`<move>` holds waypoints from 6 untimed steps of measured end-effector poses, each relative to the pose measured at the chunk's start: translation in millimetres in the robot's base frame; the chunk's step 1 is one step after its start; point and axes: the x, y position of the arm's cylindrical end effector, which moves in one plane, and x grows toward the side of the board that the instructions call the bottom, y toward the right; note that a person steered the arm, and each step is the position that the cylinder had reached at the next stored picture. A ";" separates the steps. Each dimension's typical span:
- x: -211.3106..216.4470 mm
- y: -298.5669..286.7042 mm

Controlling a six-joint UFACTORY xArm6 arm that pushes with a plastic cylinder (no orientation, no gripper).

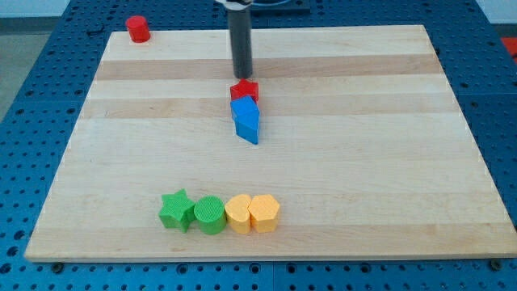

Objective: Move your arm to the top right of the board

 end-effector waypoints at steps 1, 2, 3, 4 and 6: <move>0.7 -21.9; -0.7 -84.6; -7.9 -140.0; -28.6 -186.7; -67.5 -246.0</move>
